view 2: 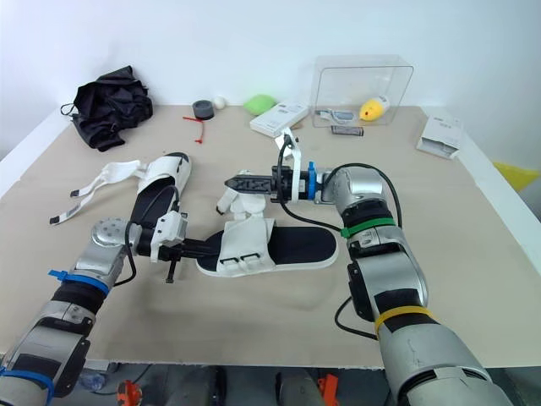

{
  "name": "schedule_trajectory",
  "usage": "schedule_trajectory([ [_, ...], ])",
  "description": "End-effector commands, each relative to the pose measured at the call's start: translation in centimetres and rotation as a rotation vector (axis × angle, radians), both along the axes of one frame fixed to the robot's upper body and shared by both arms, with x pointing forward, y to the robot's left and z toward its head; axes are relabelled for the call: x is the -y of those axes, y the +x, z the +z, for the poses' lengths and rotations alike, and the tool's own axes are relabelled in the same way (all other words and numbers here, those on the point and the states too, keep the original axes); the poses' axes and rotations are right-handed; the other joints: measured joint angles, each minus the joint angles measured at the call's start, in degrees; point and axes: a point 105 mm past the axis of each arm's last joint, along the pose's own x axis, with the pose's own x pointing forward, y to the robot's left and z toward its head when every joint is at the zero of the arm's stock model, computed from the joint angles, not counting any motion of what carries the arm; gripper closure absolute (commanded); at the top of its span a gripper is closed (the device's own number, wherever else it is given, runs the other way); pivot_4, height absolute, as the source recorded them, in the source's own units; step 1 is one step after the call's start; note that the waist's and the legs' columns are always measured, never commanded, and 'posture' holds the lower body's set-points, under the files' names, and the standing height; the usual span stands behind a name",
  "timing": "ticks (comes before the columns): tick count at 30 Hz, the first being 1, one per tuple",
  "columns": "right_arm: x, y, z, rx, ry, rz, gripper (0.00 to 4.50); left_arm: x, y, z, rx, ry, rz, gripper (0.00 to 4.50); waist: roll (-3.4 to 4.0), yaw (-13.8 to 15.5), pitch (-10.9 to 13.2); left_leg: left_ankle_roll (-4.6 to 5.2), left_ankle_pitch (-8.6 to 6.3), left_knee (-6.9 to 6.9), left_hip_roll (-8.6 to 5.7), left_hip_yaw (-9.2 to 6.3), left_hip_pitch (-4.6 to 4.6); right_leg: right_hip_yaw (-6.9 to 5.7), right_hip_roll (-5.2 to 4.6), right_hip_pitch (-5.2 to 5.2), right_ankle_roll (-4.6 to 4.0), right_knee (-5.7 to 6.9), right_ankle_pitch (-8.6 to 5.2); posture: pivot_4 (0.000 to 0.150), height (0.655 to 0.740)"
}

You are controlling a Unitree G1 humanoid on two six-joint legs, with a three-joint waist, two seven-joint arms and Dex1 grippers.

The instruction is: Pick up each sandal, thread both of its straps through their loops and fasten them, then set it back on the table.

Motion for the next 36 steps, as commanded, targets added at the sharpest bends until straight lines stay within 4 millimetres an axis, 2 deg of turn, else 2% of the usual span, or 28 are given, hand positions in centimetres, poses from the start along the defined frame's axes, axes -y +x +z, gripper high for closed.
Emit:
schedule_trajectory([
  [1,-0.8,0.3,1.4,0.043,0.036,0.005,0.09,-0.3,-1.8,-3.9,-0.138,0.116,-0.030,4.50,0.00,0.0,0.0,0.00,0.00,0.00,0.00,0.00,0.00,0.00,0.00,0.00,-0.04,0.00,0.03,0.150,0.7400],
  [9,-1.2,0.5,1.8,0.032,0.067,0.000,0.09,-0.3,-1.9,-4.0,-0.142,0.111,-0.024,4.50,0.00,0.0,0.0,0.00,0.00,0.00,-0.01,0.00,-0.01,0.00,-0.01,0.00,-0.14,0.00,0.08,0.150,0.7400],
  [20,-1.3,1.9,4.4,0.090,0.105,-0.077,0.09,0.1,-1.9,-4.1,-0.148,0.106,-0.034,4.50,0.00,0.0,0.0,-0.01,-0.01,-0.01,-0.03,0.01,-0.01,0.00,-0.04,0.00,-0.14,-0.01,0.08,0.150,0.7400],
  [25,-1.2,2.1,4.3,0.107,0.091,-0.087,0.09,0.1,-2.0,-4.2,-0.148,0.106,-0.031,4.50,0.00,0.0,0.0,-0.01,-0.01,-0.01,-0.03,0.01,-0.01,0.01,-0.05,0.00,-0.14,-0.01,0.08,0.150,0.7400],
  [28,-1.1,2.7,3.5,0.109,0.071,-0.135,0.78,0.0,-2.1,-4.3,-0.149,0.107,-0.030,4.50,0.00,0.0,0.0,-0.01,-0.01,-0.01,-0.03,0.01,-0.01,0.00,-0.04,0.00,-0.14,0.00,0.08,0.150,0.7400],
  [30,-0.8,2.8,3.6,0.108,0.086,-0.145,1.52,0.0,-2.1,-4.3,-0.149,0.107,-0.030,4.50,0.00,0.0,0.0,-0.01,-0.01,-0.01,-0.03,0.01,-0.01,0.00,-0.05,0.00,-0.14,0.00,0.08,0.150,0.7400],
  [31,-0.7,2.8,3.6,0.112,0.087,-0.147,1.74,0.0,-2.1,-4.3,-0.149,0.107,-0.030,4.50,0.00,0.0,0.0,-0.01,-0.01,-0.01,-0.03,0.01,-0.01,0.00,-0.05,0.00,-0.14,0.00,0.09,0.150,0.7400],
  [32,-0.7,2.8,3.7,0.114,0.089,-0.145,2.34,0.0,-2.2,-4.3,-0.150,0.107,-0.030,4.50,0.00,0.0,0.0,-0.01,-0.01,-0.01,-0.03,0.01,-0.01,0.00,-0.05,0.00,-0.14,0.00,0.08,0.150,0.7400],
  [33,-0.5,2.7,3.8,0.118,0.092,-0.142,2.53,0.0,-2.2,-4.4,-0.151,0.107,-0.031,4.50,0.00,0.0,0.0,-0.01,-0.01,-0.02,-0.03,0.01,-0.01,0.01,-0.05,0.00,-0.14,0.00,0.08,0.150,0.7400],
  [34,-0.5,2.7,3.9,0.121,0.093,-0.140,3.19,0.0,-2.2,-4.4,-0.151,0.108,-0.032,4.50,0.00,0.0,0.0,-0.01,-0.01,-0.02,-0.03,0.01,-0.01,0.01,-0.05,0.00,-0.14,0.00,0.08,0.150,0.7400],
  [36,-0.2,2.6,4.4,0.141,0.102,-0.128,3.89,0.0,-2.3,-4.4,-0.153,0.109,-0.034,4.50,0.00,0.0,0.0,-0.01,-0.01,-0.03,-0.03,0.01,-0.01,0.01,-0.06,0.00,-0.14,-0.01,0.08,0.150,0.7400],
])
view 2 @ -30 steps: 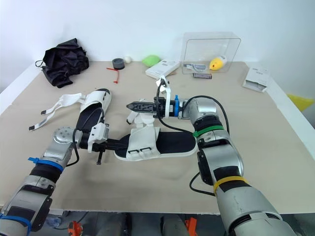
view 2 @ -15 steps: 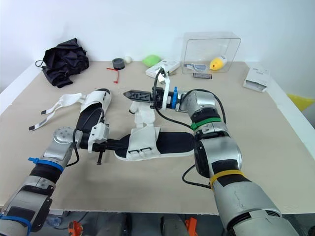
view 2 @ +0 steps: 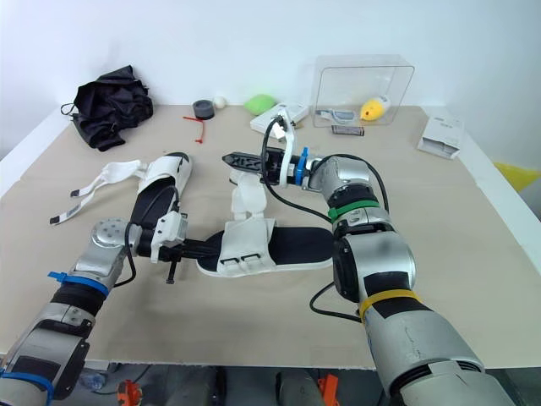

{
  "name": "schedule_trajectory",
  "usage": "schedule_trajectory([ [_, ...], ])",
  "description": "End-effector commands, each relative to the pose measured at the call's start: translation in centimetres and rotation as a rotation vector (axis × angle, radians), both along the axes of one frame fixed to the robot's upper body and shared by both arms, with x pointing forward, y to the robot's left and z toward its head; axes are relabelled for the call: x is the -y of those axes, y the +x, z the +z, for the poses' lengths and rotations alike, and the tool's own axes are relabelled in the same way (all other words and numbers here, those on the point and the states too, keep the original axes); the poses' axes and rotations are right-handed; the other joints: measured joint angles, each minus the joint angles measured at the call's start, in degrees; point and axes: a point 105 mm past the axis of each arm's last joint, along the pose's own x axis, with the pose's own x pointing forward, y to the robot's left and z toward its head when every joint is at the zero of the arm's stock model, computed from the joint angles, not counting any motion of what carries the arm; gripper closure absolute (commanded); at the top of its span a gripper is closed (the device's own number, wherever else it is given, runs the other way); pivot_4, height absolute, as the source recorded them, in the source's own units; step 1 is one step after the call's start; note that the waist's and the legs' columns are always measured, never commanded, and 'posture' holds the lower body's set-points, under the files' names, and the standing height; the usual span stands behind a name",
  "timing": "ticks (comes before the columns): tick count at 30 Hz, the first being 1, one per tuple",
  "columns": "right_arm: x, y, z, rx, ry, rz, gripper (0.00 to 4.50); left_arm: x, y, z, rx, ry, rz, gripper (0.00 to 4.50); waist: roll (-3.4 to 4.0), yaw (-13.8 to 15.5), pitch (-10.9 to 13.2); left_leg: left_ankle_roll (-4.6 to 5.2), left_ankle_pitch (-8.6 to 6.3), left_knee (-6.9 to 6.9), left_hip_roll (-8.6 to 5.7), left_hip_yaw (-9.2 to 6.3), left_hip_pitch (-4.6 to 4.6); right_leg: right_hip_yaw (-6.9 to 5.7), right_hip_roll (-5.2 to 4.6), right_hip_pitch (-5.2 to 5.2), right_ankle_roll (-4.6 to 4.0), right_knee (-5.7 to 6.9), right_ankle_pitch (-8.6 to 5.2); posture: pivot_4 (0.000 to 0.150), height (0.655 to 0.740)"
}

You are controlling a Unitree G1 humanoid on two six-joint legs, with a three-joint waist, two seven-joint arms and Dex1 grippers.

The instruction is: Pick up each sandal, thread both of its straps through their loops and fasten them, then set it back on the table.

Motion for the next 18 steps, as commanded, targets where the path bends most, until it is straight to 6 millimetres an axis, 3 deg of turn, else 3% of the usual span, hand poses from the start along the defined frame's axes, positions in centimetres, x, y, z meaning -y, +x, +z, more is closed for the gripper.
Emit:
schedule_trajectory([
  [1,0.4,-0.2,2.7,0.089,0.046,0.025,4.42,0.0,-2.1,-4.2,-0.144,0.113,-0.044,4.50,0.00,0.0,0.0,0.00,0.00,0.00,0.00,0.00,0.00,0.00,0.00,0.00,0.00,0.00,0.00,0.150,0.7400],
  [3,0.2,-1.1,2.8,0.168,-0.011,0.077,4.42,0.0,-2.2,-4.3,-0.146,0.113,-0.048,4.50,0.00,0.0,0.0,0.00,0.00,0.00,0.00,0.01,0.00,0.00,0.00,0.00,0.00,0.00,0.00,0.150,0.7400],
  [9,0.1,-4.4,0.5,0.433,-0.237,0.172,4.42,0.1,-2.3,-4.3,-0.149,0.114,-0.053,4.50,0.01,0.1,0.0,-0.08,-0.06,-0.01,0.01,-0.03,-0.02,-0.01,-0.01,0.00,0.09,0.00,-0.07,0.150,0.7400],
  [13,0.2,-6.4,-1.8,0.710,-0.416,0.152,4.42,0.2,-2.3,-4.4,-0.152,0.116,-0.057,4.50,-0.01,0.1,0.0,-0.09,-0.07,0.01,-0.02,-0.03,-0.03,-0.01,-0.02,0.00,0.20,0.01,-0.13,0.150,0.7400],
  [18,0.2,-7.3,-2.4,1.110,-0.566,0.046,4.42,0.3,-2.2,-4.4,-0.154,0.117,-0.063,4.50,-0.01,0.0,0.0,-0.11,-0.07,0.08,-0.03,0.00,-0.02,0.01,0.01,0.00,0.45,0.01,-0.28,0.150,0.7400],
])
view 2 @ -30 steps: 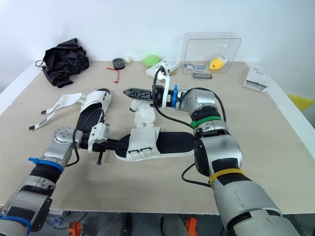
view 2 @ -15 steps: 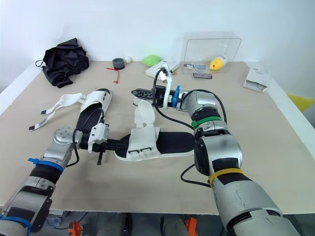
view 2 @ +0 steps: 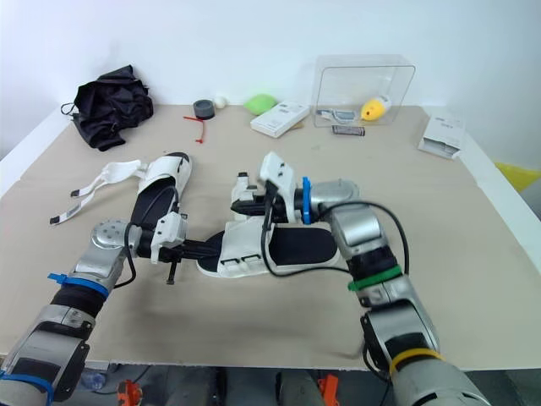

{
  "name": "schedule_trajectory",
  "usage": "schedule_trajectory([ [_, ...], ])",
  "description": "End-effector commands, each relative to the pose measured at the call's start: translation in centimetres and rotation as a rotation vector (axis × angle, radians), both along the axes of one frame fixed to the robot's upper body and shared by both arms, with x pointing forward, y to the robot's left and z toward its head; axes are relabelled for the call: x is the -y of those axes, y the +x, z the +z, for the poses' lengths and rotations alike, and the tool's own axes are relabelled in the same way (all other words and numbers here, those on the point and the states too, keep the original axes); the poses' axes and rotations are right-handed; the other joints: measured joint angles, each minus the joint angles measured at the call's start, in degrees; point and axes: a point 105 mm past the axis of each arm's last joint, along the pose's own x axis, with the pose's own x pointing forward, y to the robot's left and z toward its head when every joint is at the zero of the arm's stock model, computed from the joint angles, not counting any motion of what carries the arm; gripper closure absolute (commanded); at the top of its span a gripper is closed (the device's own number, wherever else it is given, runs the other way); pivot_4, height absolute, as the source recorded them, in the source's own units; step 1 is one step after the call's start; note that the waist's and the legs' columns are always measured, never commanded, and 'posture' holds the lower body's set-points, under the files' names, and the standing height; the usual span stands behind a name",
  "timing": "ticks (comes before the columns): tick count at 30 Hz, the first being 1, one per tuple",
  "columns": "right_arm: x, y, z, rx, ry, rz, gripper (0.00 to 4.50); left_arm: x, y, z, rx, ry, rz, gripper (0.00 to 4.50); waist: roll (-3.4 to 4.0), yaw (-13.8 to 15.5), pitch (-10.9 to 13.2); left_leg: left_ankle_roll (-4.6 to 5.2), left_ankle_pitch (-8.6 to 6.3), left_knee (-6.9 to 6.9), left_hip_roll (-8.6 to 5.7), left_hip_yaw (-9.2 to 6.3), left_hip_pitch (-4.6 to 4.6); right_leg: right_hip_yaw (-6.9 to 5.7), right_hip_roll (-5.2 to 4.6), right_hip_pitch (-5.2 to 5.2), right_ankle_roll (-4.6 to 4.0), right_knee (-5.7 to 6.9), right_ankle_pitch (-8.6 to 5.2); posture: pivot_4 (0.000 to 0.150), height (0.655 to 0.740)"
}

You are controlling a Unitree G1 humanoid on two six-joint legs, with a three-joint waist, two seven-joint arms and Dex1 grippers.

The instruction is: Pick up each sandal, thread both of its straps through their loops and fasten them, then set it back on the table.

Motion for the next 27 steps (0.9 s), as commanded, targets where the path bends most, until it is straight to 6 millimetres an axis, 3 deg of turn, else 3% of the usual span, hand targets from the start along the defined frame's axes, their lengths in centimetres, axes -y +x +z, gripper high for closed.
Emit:
schedule_trajectory([
  [1,-0.2,-1.0,1.9,0.476,-0.097,0.030,4.42,0.3,-2.1,-4.3,-0.153,0.124,-0.067,4.50,-0.01,0.0,0.0,-0.01,0.01,0.00,-0.01,-0.01,0.00,0.00,0.00,0.00,0.02,0.00,0.00,0.150,0.7400],
  [8,1.9,-3.4,0.4,1.120,-0.277,0.175,4.42,0.6,-2.0,-4.4,-0.153,0.122,-0.074,4.50,-0.05,0.2,0.0,-0.05,-0.01,0.06,-0.09,0.07,0.04,0.06,-0.08,0.07,0.13,-0.06,-0.05,0.150,0.7400],
  [12,2.6,-4.2,-0.4,1.370,-0.287,0.232,4.42,0.8,-2.0,-4.5,-0.156,0.120,-0.078,4.50,-0.06,0.5,0.0,-0.07,0.00,0.10,-0.14,0.07,0.05,0.08,-0.13,0.08,0.13,-0.05,-0.05,0.150,0.7400],
  [18,3.0,-3.9,-0.7,1.529,-0.242,0.176,4.42,1.1,-1.9,-4.5,-0.154,0.118,-0.086,4.50,-0.09,1.2,0.0,-0.08,0.01,0.10,-0.23,0.10,0.05,0.14,-0.23,0.10,-0.14,-0.05,0.09,0.150,0.7400],
  [22,3.8,-3.1,-1.2,1.456,-0.280,0.187,4.42,1.2,-1.7,-4.5,-0.151,0.120,-0.088,4.50,-0.11,1.2,-0.1,-0.08,0.01,0.13,-0.32,0.13,0.07,0.19,-0.29,0.18,-0.15,-0.06,0.09,0.150,0.7400],
  [26,4.4,-3.3,-0.2,1.475,-0.272,0.199,4.42,1.3,-1.7,-4.5,-0.149,0.121,-0.090,4.50,-0.11,1.2,-0.1,-0.06,-0.01,0.20,-0.35,0.12,0.09,0.21,-0.31,0.25,-0.13,-0.06,0.09,0.150,0.7400],
  [27,4.4,-3.5,0.1,1.501,-0.268,0.209,4.13,1.3,-1.7,-4.5,-0.149,0.121,-0.091,4.50,-0.11,1.2,-0.1,-0.06,-0.01,0.20,-0.35,0.11,0.09,0.21,-0.31,0.25,-0.12,-0.06,0.09,0.150,0.7400],
])
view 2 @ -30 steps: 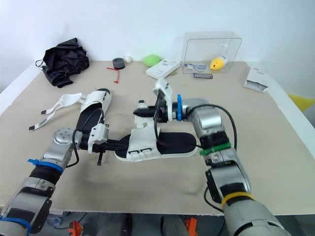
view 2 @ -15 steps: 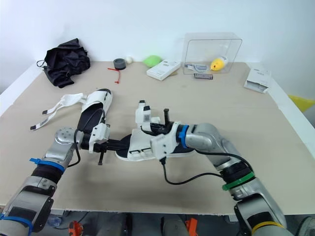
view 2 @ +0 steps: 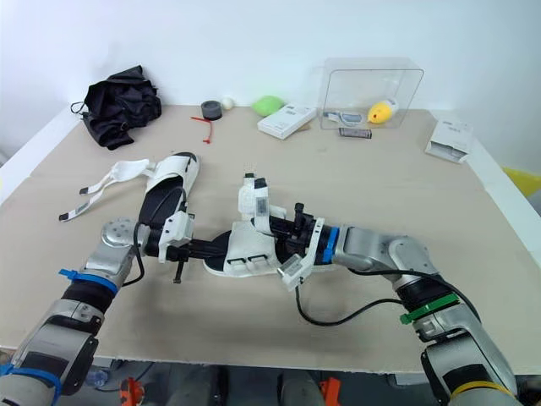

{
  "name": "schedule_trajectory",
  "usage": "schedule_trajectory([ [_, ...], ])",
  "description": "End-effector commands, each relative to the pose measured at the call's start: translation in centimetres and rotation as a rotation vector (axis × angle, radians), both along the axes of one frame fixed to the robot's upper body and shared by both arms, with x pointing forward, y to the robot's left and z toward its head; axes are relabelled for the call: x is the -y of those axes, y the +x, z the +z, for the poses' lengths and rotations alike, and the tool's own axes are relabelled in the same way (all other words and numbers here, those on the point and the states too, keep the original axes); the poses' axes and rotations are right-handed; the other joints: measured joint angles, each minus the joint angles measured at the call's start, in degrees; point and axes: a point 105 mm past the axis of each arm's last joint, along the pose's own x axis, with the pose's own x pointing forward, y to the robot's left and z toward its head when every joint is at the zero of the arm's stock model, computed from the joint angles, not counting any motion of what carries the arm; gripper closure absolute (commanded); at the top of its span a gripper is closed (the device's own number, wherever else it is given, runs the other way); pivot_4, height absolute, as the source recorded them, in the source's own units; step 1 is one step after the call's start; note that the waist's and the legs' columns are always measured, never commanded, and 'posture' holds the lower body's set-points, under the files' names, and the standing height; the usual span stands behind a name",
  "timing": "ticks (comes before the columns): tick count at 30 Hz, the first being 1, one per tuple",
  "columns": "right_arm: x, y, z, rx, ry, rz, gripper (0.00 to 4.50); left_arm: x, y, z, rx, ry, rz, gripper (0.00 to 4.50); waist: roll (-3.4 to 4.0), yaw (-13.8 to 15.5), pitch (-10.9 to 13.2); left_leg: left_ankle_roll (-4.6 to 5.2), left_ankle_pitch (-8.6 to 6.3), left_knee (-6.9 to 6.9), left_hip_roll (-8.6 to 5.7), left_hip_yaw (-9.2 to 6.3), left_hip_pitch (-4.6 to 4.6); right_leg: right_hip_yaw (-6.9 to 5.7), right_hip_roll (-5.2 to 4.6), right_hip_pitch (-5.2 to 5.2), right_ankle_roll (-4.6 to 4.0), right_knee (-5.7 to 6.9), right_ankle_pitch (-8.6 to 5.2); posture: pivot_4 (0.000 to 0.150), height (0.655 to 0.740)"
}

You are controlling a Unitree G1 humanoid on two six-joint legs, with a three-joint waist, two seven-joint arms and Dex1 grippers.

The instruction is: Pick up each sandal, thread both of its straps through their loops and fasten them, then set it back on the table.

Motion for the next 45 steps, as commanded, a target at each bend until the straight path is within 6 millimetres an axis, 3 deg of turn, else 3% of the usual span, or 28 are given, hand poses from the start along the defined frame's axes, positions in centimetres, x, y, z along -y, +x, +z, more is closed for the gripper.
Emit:
schedule_trajectory([
  [1,0.2,-0.3,2.1,0.067,0.036,0.031,3.73,0.1,-2.1,-4.5,-0.142,0.138,-0.063,4.50,0.00,0.0,0.0,0.00,0.00,0.00,0.00,-0.01,0.01,-0.01,0.00,0.01,0.00,0.00,0.00,0.150,0.7400],
  [2,0.3,-0.3,2.3,0.076,0.042,0.031,3.69,0.2,-2.0,-4.5,-0.142,0.137,-0.064,4.50,0.00,0.0,0.0,0.00,0.00,0.01,0.00,-0.01,0.01,-0.01,0.00,0.01,0.00,0.01,0.01,0.150,0.7400],
  [8,0.7,-1.3,1.8,0.037,0.034,0.042,0.80,0.3,-1.9,-4.5,-0.143,0.136,-0.066,4.50,-0.01,0.0,0.0,0.03,-0.02,0.02,0.01,0.00,0.41,0.00,0.01,0.44,0.02,-0.01,-0.03,0.150,0.7400],
  [11,1.0,-2.4,0.9,0.022,0.007,0.061,0.17,0.3,-1.9,-4.5,-0.142,0.137,-0.067,4.50,-0.01,0.0,0.0,0.04,-0.02,0.02,0.00,-0.04,0.48,-0.01,0.01,0.55,0.03,-0.01,-0.08,0.150,0.7400],
  [14,1.8,-3.5,0.1,-0.003,-0.037,0.078,0.17,0.4,-1.7,-4.4,-0.140,0.138,-0.069,4.50,-0.02,0.1,0.0,0.04,-0.02,0.02,-0.06,-0.08,0.59,0.01,-0.01,0.67,0.24,-0.01,-0.24,0.150,0.7400],
  [18,3.2,-3.7,0.5,-0.005,-0.062,0.054,0.17,0.4,-1.7,-4.5,-0.141,0.141,-0.073,4.50,-0.03,0.0,0.0,0.09,-0.05,0.02,-0.12,-0.05,0.84,0.07,-0.07,0.95,0.19,-0.04,-0.50,0.150,0.7400],
  [27,8.6,-0.2,5.0,0.001,-0.032,-0.184,0.17,0.4,-1.8,-4.6,-0.147,0.146,-0.082,4.50,-0.04,0.0,0.0,0.10,-0.06,0.03,-0.28,0.12,0.93,0.25,-0.26,0.98,0.27,-0.03,-0.50,0.150,0.7400],
  [29,10.0,0.9,6.1,-0.140,0.078,-0.310,0.17,0.4,-1.8,-4.6,-0.148,0.146,-0.085,4.50,-0.10,0.0,0.1,0.19,-0.11,0.03,-0.32,0.14,0.94,0.27,-0.33,1.03,0.29,-0.05,-0.52,0.150,0.7400],
  [31,11.3,1.5,6.9,-0.463,0.266,-0.461,0.17,0.4,-1.9,-4.7,-0.149,0.146,-0.087,4.50,-0.16,-0.1,0.1,0.42,-0.24,0.03,-0.32,0.10,1.07,0.28,-0.42,1.29,0.22,-0.11,-0.46,0.150,0.7400],
  [34,9.9,-0.6,6.8,-0.898,0.413,-0.424,0.17,0.4,-1.9,-4.7,-0.150,0.145,-0.088,4.50,-0.17,0.0,0.1,0.72,-0.44,0.06,-0.40,-0.10,1.20,0.20,-0.59,1.54,0.33,-0.13,-0.51,0.150,0.7400],
  [37,7.1,-3.2,7.8,-1.190,0.469,-0.326,0.17,0.5,-2.0,-4.9,-0.153,0.147,-0.090,4.50,0.00,0.0,0.0,0.82,-0.57,0.07,-0.42,-0.28,1.15,0.18,-0.66,1.52,0.39,-0.15,-0.56,0.150,0.7400],
  [41,4.4,-2.8,8.4,-1.254,0.468,-0.393,0.17,0.6,-2.0,-4.9,-0.154,0.147,-0.097,4.50,-0.01,0.0,0.0,0.81,-0.56,0.08,-0.38,-0.38,1.15,0.01,-0.72,1.49,0.33,-0.16,-0.57,0.150,0.7400],
  [43,4.2,-1.8,7.7,-1.245,0.433,-0.516,0.17,0.7,-2.0,-4.9,-0.153,0.147,-0.099,4.50,0.01,0.0,0.0,0.81,-0.56,0.10,-0.33,-0.32,1.15,-0.11,-0.81,1.42,0.32,-0.18,-0.87,0.150,0.7400],
  [45,4.2,-1.6,6.8,-1.354,0.400,-0.631,0.17,0.8,-1.9,-4.8,-0.152,0.146,-0.099,4.50,-0.06,0.2,0.0,0.80,-0.55,0.11,-0.33,-0.31,1.11,-0.17,-0.93,1.35,0.29,-0.20,-0.89,0.150,0.7400],
])
